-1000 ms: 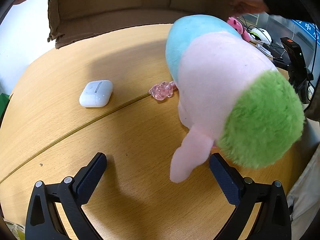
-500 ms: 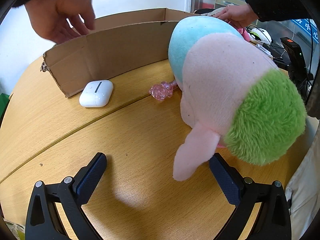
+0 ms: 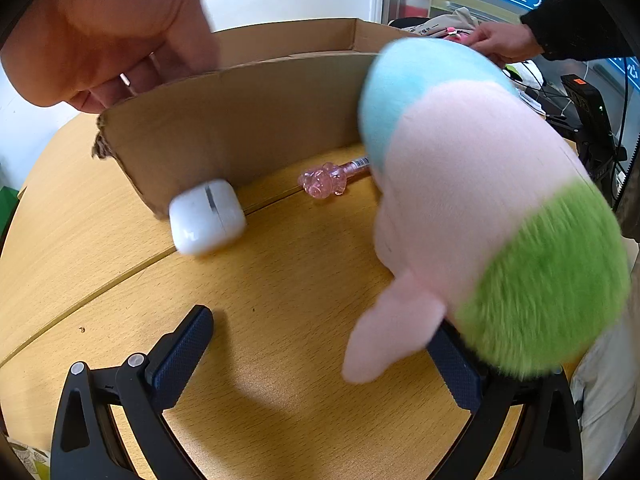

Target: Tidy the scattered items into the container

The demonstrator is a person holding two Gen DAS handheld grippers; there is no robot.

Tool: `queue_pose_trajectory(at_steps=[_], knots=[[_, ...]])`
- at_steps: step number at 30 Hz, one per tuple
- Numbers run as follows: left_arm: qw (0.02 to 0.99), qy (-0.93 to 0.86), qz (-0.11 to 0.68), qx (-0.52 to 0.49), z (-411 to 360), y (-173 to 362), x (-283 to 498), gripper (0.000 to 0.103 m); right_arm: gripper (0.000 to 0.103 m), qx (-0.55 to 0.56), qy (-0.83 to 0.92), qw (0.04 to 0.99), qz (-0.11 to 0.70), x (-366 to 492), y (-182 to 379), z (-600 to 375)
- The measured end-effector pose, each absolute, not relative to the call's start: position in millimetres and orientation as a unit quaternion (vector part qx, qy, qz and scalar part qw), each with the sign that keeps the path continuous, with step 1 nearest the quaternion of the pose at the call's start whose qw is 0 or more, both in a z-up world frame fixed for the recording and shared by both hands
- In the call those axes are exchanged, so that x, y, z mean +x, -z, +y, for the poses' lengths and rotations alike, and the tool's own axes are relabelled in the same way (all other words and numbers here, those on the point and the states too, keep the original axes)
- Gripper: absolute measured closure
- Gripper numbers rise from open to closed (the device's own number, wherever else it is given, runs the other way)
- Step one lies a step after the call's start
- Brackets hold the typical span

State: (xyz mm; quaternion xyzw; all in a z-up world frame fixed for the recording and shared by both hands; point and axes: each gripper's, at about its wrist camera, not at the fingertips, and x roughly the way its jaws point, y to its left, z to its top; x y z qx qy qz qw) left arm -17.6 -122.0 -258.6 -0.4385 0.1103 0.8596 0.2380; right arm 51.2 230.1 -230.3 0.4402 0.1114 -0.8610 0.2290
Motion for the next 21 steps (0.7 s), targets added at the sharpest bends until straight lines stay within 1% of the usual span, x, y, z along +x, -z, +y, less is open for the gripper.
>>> queue_pose_trajectory(at_steps=[21], knots=[[0.25,-0.856,0.117,-0.437,-128.5,258.8,-15.3,0.0,0.0,0.44,0.861,0.228,0.112,51.0,230.5,229.6]])
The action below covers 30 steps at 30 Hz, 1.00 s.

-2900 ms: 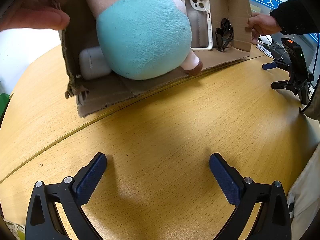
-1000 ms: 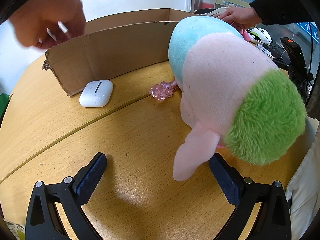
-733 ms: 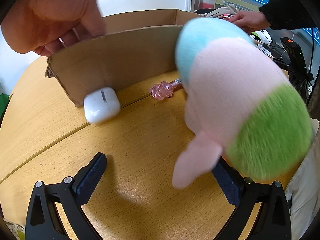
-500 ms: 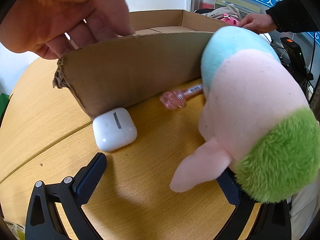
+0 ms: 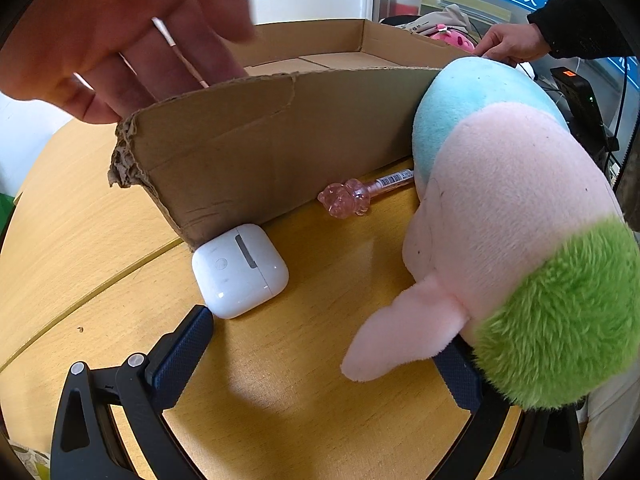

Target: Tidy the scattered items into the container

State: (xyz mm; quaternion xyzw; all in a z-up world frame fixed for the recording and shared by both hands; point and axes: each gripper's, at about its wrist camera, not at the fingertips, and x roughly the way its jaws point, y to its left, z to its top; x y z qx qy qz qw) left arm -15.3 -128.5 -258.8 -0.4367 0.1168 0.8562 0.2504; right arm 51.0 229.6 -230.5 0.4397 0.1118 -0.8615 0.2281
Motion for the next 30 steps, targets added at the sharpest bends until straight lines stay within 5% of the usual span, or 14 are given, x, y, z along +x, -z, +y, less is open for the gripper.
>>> queue_pose_trajectory(at_steps=[17,30], knots=[[0.247,-0.857,0.116,-0.437,-127.6,256.8,-12.1,0.0,0.0,0.44,0.862,0.225,0.109,50.9,230.7,229.5],[0.175,-0.875,0.08,-0.445,-120.9,258.1,-2.4,0.0,0.0,0.45,0.881,0.13,0.062,47.2,230.0,215.9]])
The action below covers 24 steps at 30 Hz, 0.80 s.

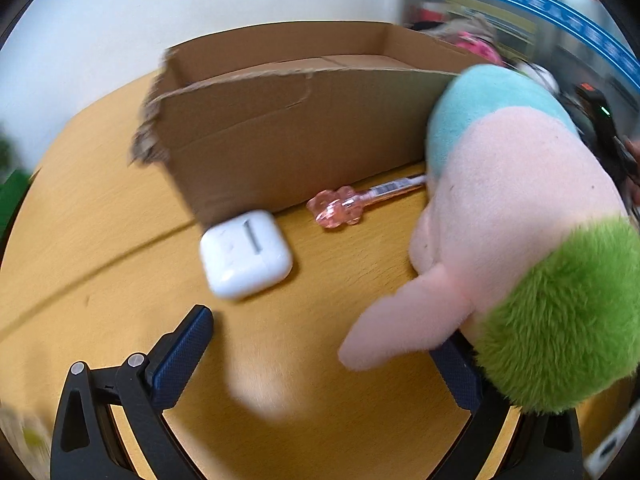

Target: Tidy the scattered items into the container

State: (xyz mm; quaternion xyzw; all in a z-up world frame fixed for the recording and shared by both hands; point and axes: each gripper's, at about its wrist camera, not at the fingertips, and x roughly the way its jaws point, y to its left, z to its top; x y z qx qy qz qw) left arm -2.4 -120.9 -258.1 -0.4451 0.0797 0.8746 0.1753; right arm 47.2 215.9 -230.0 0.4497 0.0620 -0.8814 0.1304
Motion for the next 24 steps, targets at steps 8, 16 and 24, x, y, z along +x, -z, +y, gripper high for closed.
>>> queue_pose_trajectory(at_steps=[8,16,24], knots=[[0.068,-0.889,0.026,-0.452,-122.0,257.3,23.2,0.0,0.0,0.502,0.858,0.092,0.051,82.1,228.7,214.7],[0.034,-0.891,0.009,-0.452,-117.3,257.8,25.3,0.0,0.0,0.648,0.761,0.032,0.023,89.7,230.0,226.6],[0.038,-0.879,0.016,-0.475,-118.3,258.2,37.8,0.0,0.0,0.634,0.773,0.014,0.008,95.5,231.1,226.5]])
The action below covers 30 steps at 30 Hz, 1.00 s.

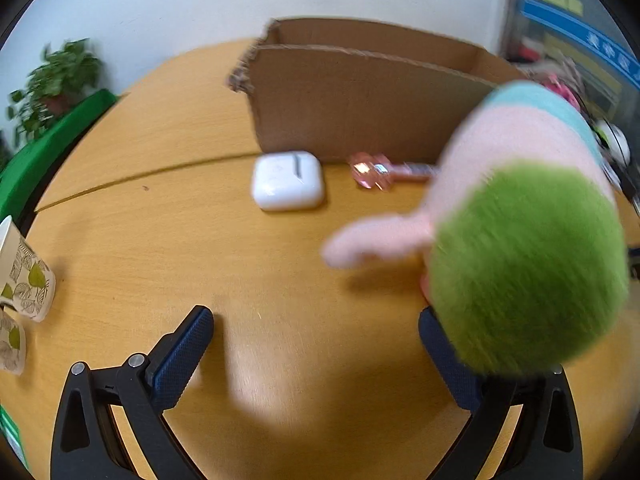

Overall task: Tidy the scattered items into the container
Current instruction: 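Move the left tool toward the pink-green-blue plush toy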

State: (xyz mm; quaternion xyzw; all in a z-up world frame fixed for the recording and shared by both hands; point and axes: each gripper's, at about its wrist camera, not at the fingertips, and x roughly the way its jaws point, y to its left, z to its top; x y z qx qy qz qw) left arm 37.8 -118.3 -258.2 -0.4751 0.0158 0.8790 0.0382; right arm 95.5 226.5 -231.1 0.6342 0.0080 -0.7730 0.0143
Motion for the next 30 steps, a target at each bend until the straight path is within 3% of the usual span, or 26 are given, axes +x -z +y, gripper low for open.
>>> queue_pose_trajectory(at_steps=[6,13,18,23,30], knots=[[-0.014,-0.867,-0.004,-0.498,-126.4,212.9,67.3,0.0,0.0,0.627,0.775,0.07,0.029,116.8,212.7,204.2],[-0.023,-0.885,-0.044,-0.464,-97.8,106.0,80.0,0.0,0.0,0.563,0.817,0.12,-0.044,123.6,124.1,178.3],[-0.019,-0.905,-0.067,-0.42,-65.1,36.5,78.7,0.0,0.0,0.497,0.85,0.17,-0.051,109.9,55.6,157.3],[-0.025,-0.902,-0.06,-0.428,-35.4,10.0,82.1,0.0,0.0,0.46,0.868,0.184,-0.004,120.5,10.0,147.2],[-0.028,-0.905,-0.067,-0.419,-9.4,-4.2,101.1,0.0,0.0,0.447,0.869,0.206,0.052,143.3,-6.4,151.8]])
